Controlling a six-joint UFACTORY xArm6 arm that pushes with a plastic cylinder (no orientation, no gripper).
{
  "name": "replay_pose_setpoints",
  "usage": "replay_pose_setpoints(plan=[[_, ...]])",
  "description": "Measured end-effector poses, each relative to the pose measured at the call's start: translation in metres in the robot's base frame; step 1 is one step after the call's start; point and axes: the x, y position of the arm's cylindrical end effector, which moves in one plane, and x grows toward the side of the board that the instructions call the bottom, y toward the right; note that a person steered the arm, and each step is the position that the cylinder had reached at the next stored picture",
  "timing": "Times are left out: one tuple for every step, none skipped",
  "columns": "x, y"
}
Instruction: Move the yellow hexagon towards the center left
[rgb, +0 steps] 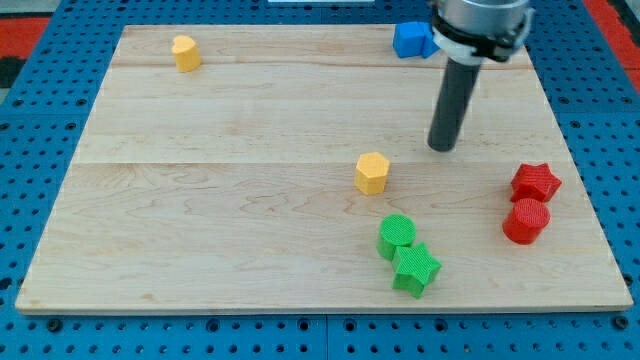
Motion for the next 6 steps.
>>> replay_pose_setpoints(plan=[[0.019,-0.002],[0.023,-0.016],[0.035,-0.040],[0.034,-0.080],[0.034,-0.130],[0.033,-0.174]])
